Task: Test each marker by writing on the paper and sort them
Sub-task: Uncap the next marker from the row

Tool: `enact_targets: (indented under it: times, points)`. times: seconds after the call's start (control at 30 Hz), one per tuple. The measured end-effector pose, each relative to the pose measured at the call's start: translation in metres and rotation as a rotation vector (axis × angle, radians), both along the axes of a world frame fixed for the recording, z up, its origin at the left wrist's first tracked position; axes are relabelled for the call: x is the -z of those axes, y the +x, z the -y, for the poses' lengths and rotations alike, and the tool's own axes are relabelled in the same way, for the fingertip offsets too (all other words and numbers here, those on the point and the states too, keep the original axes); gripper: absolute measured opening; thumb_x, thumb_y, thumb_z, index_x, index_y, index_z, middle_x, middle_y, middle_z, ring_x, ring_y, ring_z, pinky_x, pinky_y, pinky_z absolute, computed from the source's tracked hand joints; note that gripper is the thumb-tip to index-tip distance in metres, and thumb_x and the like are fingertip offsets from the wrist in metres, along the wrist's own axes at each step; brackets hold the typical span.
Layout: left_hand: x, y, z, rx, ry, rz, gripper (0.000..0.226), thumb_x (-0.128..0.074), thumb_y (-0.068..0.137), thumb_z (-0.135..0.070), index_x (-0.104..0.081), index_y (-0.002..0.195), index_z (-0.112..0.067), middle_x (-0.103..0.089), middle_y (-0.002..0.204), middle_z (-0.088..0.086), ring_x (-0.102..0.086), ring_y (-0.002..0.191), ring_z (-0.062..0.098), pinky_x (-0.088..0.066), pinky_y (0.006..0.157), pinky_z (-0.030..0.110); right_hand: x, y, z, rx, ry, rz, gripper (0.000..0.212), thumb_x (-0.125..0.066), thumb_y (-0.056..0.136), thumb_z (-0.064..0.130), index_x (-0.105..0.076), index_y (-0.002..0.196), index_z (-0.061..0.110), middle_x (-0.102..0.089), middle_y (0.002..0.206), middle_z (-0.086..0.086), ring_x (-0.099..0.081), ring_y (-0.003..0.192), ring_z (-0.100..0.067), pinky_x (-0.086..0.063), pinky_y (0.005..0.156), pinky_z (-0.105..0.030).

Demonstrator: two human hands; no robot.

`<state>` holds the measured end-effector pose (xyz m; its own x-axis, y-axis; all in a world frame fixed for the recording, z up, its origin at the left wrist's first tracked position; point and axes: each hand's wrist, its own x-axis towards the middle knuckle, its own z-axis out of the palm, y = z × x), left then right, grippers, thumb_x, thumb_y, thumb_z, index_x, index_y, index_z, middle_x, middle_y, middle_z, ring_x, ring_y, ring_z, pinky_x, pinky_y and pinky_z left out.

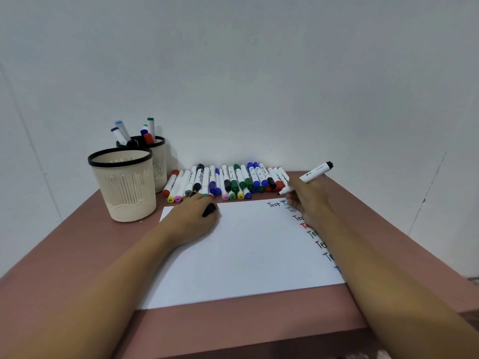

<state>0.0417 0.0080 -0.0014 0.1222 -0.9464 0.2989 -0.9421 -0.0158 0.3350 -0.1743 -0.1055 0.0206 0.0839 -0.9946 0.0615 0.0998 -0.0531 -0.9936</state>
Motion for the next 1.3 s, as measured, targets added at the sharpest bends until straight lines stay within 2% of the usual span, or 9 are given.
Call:
enact_targets:
  times: [0.1, 0.27, 0.37, 0.5, 0.57, 0.7, 0.97, 1.13, 1.3]
  points:
    - [-0.002, -0.001, -0.002, -0.014, -0.059, -0.06, 0.02, -0.048, 0.095, -0.025, -0.061, 0.106, -0.014, -0.054, 0.108, -0.002, -0.049, 0.101, 0.014, -0.032, 0.078, 0.021, -0.003, 0.0, -0.001, -0.051, -0.005, -0.029, 0.013, -0.055, 0.088, 0.007, -0.061, 0.077, 0.007, -0.058, 0.071, -0.005, -0.052, 0.06, -0.013, -0.047, 0.053, -0.024]
    - [-0.013, -0.006, -0.006, -0.049, -0.352, -0.124, 0.013, -0.051, 0.094, -0.016, -0.055, 0.082, -0.013, -0.051, 0.08, -0.003, -0.049, 0.083, 0.018, -0.037, 0.082, 0.026, -0.012, 0.003, -0.013, -0.13, -0.159, -0.165, 0.008, -0.056, 0.093, 0.015, -0.061, 0.089, 0.011, -0.055, 0.076, -0.006, -0.048, 0.064, -0.012, -0.045, 0.057, -0.028]
    - [-0.023, -0.02, -0.019, 0.042, -0.309, -0.328, 0.008, -0.049, 0.095, -0.018, -0.053, 0.089, -0.014, -0.049, 0.077, -0.007, -0.045, 0.072, 0.004, -0.034, 0.066, 0.013, -0.026, 0.006, -0.026, -0.172, -0.198, -0.132, 0.013, -0.056, 0.094, 0.02, -0.059, 0.084, 0.013, -0.045, 0.065, -0.001, -0.036, 0.053, -0.01, -0.033, 0.05, -0.026]
    - [-0.029, -0.03, -0.024, 0.104, -0.109, -0.603, 0.022, -0.03, 0.099, -0.01, -0.05, 0.102, -0.019, -0.048, 0.093, -0.009, -0.043, 0.081, -0.001, -0.034, 0.07, 0.009, -0.031, 0.014, -0.045, -0.343, -0.119, -0.024, 0.017, -0.055, 0.093, 0.015, -0.056, 0.075, 0.015, -0.044, 0.06, 0.001, -0.034, 0.049, -0.01, -0.027, 0.051, -0.025]
    - [-0.027, -0.031, -0.022, 0.104, -0.098, -0.581, 0.02, -0.033, 0.1, -0.012, -0.05, 0.109, -0.017, -0.052, 0.104, -0.002, -0.046, 0.088, 0.007, -0.034, 0.074, 0.02, -0.028, 0.019, -0.052, -0.402, -0.116, -0.044, 0.016, -0.054, 0.093, 0.015, -0.056, 0.077, 0.018, -0.049, 0.061, 0.003, -0.04, 0.051, -0.01, -0.031, 0.052, -0.023]
    - [-0.021, -0.03, -0.02, 0.097, -0.156, -0.465, 0.026, -0.05, 0.096, -0.017, -0.052, 0.122, -0.014, -0.055, 0.109, -0.003, -0.052, 0.103, 0.014, -0.033, 0.078, 0.014, -0.023, 0.025, -0.058, -0.423, -0.156, -0.079, 0.015, -0.055, 0.093, 0.015, -0.057, 0.079, 0.019, -0.055, 0.061, 0.003, -0.045, 0.053, -0.01, -0.033, 0.053, -0.023]
    - [-0.019, -0.031, -0.021, 0.154, -0.227, -0.527, 0.025, -0.061, 0.09, -0.015, -0.048, 0.089, -0.036, -0.061, 0.092, -0.011, -0.057, 0.089, 0.005, -0.041, 0.077, 0.011, -0.019, 0.029, -0.059, -0.457, -0.203, -0.145, 0.014, -0.055, 0.094, 0.017, -0.059, 0.081, 0.018, -0.056, 0.064, 0.004, -0.046, 0.052, -0.008, -0.035, 0.055, -0.023]
    - [-0.022, -0.034, -0.022, 0.172, -0.26, -0.52, 0.013, -0.06, 0.09, -0.015, -0.054, 0.092, -0.027, -0.059, 0.086, -0.016, -0.055, 0.082, -0.003, -0.039, 0.071, 0.003, -0.013, 0.03, -0.06, -0.565, -0.199, -0.147, 0.015, -0.06, 0.093, 0.024, -0.067, 0.083, 0.015, -0.058, 0.064, 0.008, -0.047, 0.054, -0.006, -0.038, 0.055, -0.02]
    - [-0.024, -0.037, -0.021, 0.212, -0.201, -0.736, 0.009, -0.054, 0.094, -0.015, -0.063, 0.092, -0.016, -0.056, 0.073, -0.003, -0.049, 0.061, 0.006, -0.044, 0.062, 0.019, -0.011, 0.029, -0.057, -0.634, -0.11, -0.045, 0.017, -0.062, 0.091, 0.027, -0.07, 0.083, 0.015, -0.056, 0.063, 0.008, -0.045, 0.054, -0.004, -0.039, 0.053, -0.019]
